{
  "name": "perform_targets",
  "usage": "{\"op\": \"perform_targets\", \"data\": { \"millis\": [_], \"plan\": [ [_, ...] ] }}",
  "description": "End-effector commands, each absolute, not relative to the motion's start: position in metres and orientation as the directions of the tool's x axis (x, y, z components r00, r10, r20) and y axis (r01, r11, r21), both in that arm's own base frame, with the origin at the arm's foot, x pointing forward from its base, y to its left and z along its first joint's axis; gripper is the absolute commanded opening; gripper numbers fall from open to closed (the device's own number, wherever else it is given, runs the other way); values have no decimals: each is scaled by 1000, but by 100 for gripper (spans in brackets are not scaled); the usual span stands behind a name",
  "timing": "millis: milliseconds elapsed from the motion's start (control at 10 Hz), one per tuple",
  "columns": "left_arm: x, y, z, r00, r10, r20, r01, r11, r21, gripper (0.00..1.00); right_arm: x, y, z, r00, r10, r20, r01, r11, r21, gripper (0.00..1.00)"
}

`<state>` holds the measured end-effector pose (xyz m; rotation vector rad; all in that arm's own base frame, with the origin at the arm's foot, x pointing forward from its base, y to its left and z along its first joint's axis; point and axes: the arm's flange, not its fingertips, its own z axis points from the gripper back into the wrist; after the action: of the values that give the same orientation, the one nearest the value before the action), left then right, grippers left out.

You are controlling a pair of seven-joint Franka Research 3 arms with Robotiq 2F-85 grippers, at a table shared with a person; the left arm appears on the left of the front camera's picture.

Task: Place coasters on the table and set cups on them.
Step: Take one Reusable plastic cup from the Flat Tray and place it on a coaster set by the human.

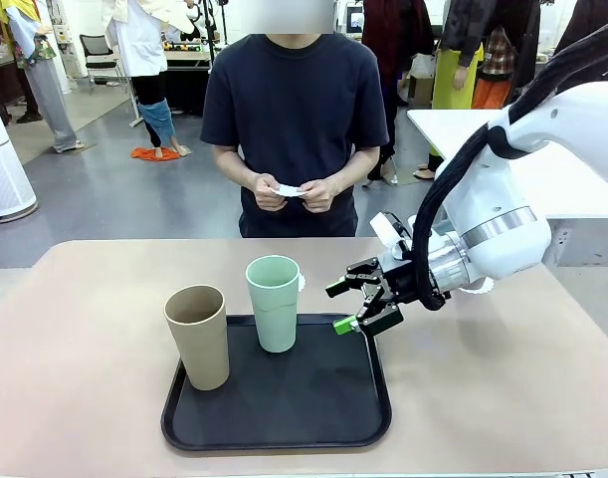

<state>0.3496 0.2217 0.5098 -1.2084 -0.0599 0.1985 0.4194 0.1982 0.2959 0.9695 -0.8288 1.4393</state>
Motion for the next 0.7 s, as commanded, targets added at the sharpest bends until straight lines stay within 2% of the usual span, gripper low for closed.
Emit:
{"op": "perform_targets", "data": {
  "millis": [0, 600],
  "plan": [
    [350, 222, 511, 979, 199, -47, -112, 334, -936, 100, 431, 210, 283, 0, 399, 917, -998, -61, 26, 100],
    [350, 222, 511, 979, 199, -47, -112, 334, -936, 100, 447, 233, 269, 38, 388, 921, -997, -45, 60, 100]
  ]
}}
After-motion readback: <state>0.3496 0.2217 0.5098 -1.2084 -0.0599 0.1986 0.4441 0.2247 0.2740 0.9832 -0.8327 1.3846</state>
